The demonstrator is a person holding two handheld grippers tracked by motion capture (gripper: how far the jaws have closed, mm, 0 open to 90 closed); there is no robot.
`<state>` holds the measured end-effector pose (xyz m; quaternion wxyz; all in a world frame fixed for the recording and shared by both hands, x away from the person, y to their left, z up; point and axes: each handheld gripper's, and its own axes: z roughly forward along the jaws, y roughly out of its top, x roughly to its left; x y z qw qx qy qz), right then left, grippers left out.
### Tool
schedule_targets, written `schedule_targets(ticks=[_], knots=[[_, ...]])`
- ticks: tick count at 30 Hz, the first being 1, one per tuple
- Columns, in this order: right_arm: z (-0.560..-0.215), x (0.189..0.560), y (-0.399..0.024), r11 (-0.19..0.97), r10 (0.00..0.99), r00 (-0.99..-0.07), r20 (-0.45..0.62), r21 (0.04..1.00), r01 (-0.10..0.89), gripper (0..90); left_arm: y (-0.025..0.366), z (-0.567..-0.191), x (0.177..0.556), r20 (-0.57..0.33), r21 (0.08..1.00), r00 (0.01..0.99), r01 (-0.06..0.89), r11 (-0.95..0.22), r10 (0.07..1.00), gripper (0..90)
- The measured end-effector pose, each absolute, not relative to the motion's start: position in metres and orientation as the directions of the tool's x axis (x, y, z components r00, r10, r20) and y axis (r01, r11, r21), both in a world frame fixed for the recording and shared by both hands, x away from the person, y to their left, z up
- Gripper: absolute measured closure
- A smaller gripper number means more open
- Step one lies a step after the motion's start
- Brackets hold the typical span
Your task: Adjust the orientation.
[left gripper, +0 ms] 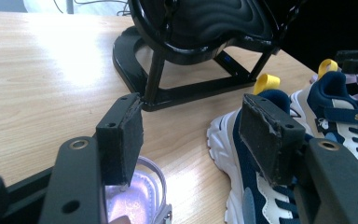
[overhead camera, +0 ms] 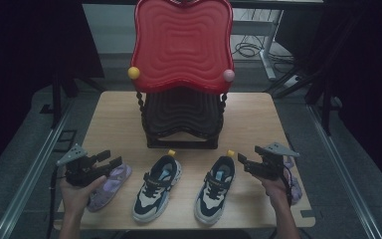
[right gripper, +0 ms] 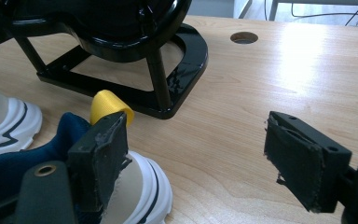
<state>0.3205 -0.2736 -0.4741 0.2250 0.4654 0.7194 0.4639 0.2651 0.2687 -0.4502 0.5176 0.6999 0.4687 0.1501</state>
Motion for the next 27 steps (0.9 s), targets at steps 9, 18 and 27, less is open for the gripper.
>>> schedule_targets(ticks=[9,18,27], knots=[[-0.474,0.317,-0.280,0.144,0.889,-0.448,0.095,0.872,0.469,25.6,0.263,-0.449,0.267,-0.266,0.864,0.541,0.501,-0.052,0.798,40.4],[-0.466,0.318,-0.270,0.148,0.881,-0.465,0.085,0.884,0.443,26.9,0.259,-0.448,0.255,-0.276,0.858,0.551,0.511,-0.057,0.788,57.0],[-0.468,0.326,-0.264,0.165,0.862,-0.499,0.091,0.880,0.445,27.5,0.253,-0.447,0.245,-0.241,0.838,0.545,0.534,-0.111,0.803,85.8]])
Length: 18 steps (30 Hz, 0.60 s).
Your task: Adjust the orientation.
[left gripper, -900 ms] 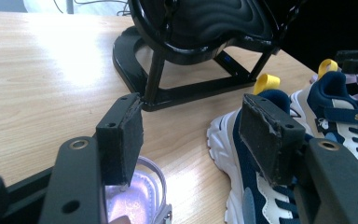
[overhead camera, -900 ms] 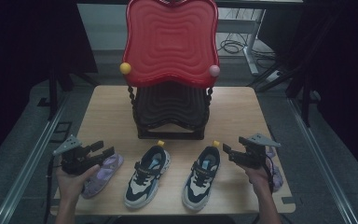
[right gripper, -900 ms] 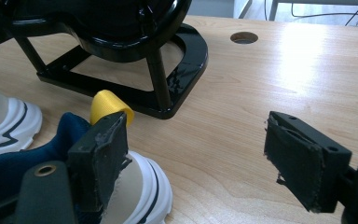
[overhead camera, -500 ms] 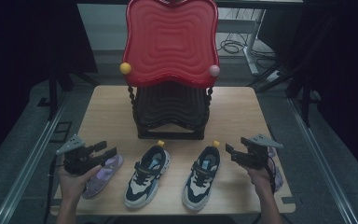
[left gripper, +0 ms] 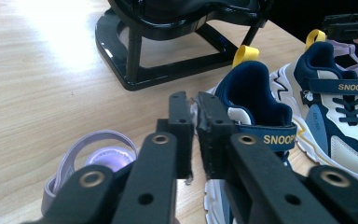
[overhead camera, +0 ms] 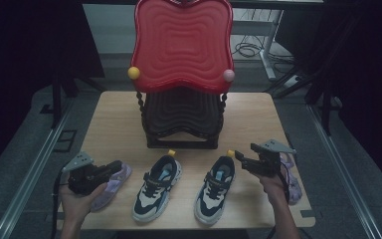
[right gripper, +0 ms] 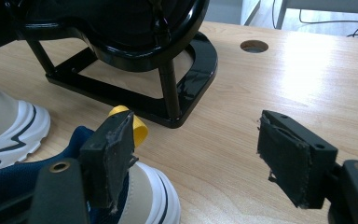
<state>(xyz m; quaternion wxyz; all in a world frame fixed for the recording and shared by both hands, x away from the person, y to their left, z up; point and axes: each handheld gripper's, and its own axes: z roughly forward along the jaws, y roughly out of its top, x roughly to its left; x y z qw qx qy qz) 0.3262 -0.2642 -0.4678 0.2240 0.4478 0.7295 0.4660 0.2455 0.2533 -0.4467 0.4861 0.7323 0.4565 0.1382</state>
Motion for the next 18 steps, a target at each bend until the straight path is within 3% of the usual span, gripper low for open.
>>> schedule_targets(ticks=[4,18], knots=[[-0.468,0.325,-0.263,0.175,0.864,-0.497,0.078,0.879,0.443,27.5,0.250,-0.447,0.245,-0.249,0.832,0.560,0.542,-0.121,0.790,89.7],[-0.469,0.325,-0.271,0.129,0.885,-0.454,0.105,0.881,0.455,28.8,0.243,-0.464,0.246,-0.269,0.778,0.561,0.606,-0.167,0.783,89.9]])
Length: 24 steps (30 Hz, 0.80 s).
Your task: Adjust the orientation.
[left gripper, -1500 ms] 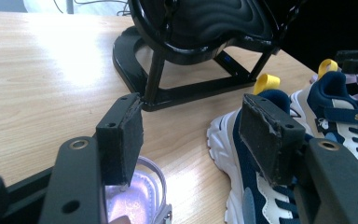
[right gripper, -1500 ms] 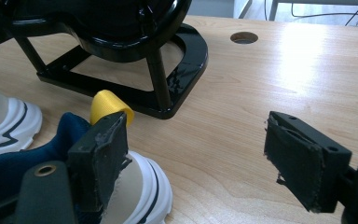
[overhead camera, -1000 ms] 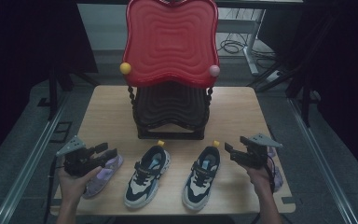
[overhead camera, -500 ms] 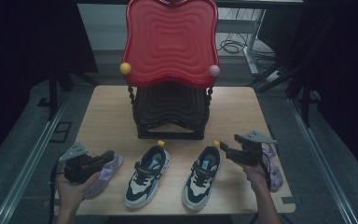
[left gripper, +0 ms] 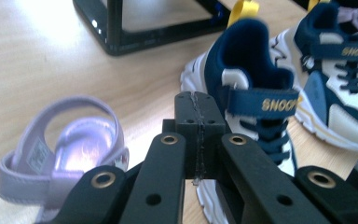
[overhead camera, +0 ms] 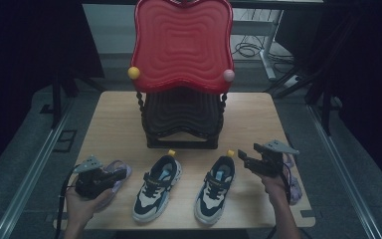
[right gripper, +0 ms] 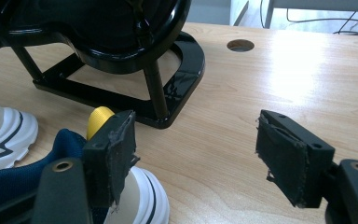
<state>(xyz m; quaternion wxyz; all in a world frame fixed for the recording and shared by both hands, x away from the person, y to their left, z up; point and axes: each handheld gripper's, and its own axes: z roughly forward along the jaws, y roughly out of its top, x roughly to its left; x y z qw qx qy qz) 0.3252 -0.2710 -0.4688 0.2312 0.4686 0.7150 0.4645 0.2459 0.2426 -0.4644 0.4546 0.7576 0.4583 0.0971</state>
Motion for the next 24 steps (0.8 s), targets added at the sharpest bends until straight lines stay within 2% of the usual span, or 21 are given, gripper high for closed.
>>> schedule_targets(ticks=[24], knots=[[-0.477,0.327,-0.267,0.146,0.886,-0.452,0.101,0.865,0.480,28.9,0.253,-0.499,0.237,-0.241,0.661,0.452,0.724,-0.196,0.859,90.0]])
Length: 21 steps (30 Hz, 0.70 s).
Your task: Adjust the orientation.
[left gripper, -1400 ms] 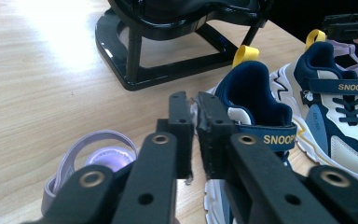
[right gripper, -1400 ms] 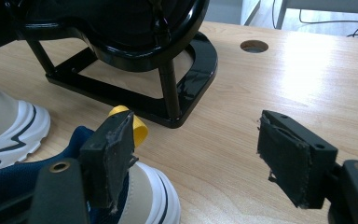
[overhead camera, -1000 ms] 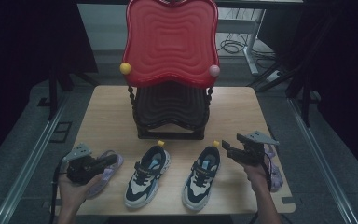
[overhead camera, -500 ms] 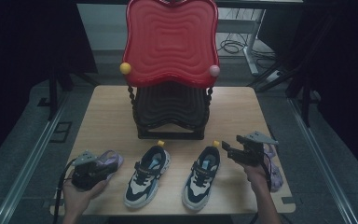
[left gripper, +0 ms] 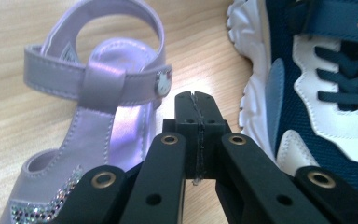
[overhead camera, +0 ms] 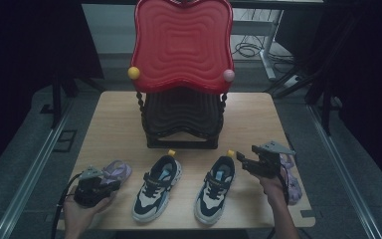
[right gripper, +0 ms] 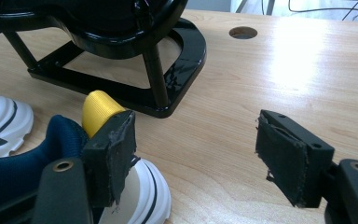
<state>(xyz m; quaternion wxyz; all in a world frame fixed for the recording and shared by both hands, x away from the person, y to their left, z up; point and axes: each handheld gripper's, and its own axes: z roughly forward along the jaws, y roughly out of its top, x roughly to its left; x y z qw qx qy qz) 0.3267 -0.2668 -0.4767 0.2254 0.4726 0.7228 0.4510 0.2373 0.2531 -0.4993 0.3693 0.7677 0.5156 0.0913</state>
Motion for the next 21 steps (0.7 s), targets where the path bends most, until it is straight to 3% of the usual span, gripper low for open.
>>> schedule_targets(ticks=[21], knots=[[-0.481,0.327,-0.268,0.150,0.890,-0.445,0.100,0.857,0.494,29.1,0.255,-0.508,0.220,-0.221,0.597,0.429,0.770,-0.226,0.876,90.0]])
